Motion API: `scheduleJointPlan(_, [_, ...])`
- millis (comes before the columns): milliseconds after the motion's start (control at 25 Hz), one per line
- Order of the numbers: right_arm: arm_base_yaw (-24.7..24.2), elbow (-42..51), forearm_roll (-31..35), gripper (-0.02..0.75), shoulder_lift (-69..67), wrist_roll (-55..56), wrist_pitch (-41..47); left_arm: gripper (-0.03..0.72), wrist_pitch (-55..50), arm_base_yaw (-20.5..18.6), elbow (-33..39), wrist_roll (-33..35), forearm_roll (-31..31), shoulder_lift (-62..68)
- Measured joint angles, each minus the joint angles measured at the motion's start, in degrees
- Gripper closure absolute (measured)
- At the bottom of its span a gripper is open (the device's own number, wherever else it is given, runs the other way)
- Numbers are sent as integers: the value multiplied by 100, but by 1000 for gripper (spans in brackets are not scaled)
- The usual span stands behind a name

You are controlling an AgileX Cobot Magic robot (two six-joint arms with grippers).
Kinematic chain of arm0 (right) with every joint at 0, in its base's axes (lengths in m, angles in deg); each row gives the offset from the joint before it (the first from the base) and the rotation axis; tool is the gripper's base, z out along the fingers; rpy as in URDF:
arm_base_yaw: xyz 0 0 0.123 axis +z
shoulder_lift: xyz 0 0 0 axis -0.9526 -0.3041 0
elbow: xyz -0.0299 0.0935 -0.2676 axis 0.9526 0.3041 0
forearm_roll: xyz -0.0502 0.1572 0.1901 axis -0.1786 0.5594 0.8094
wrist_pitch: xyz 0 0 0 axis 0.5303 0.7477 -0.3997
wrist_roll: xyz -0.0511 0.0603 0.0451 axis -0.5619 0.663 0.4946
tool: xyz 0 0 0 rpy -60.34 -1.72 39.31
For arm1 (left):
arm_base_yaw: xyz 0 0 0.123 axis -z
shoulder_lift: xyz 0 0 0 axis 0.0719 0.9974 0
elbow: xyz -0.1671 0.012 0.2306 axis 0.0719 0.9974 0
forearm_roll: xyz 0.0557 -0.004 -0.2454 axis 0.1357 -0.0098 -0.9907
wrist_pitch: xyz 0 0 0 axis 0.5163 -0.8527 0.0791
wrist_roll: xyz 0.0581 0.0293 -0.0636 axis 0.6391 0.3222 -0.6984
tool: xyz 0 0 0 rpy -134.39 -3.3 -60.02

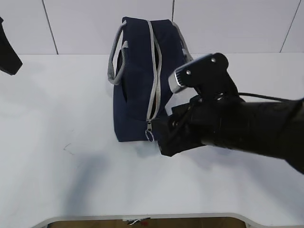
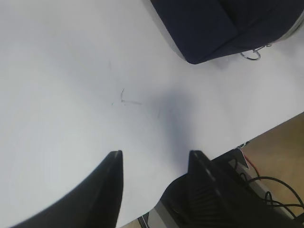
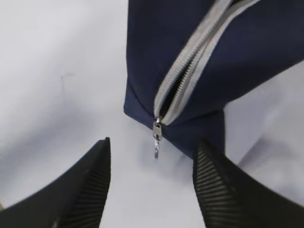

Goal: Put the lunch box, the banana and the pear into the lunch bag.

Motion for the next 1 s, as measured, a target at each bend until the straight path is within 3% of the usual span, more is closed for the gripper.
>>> scheduleJointPlan(200, [0, 717, 0, 292, -467, 10, -2050, 348, 0, 0, 0, 0, 10, 0])
scheduleJointPlan(360, [0, 884, 0, 292, -1028, 18, -2996, 348, 0, 0, 0, 0, 10, 0])
scheduleJointPlan(600, [0, 886, 193, 292, -1511, 174, -3644, 352, 0, 0, 0, 0, 10, 0])
scheduleJointPlan(1000, [0, 886, 251, 292, -1956, 217, -3960, 358, 0, 0, 0, 0, 10, 0])
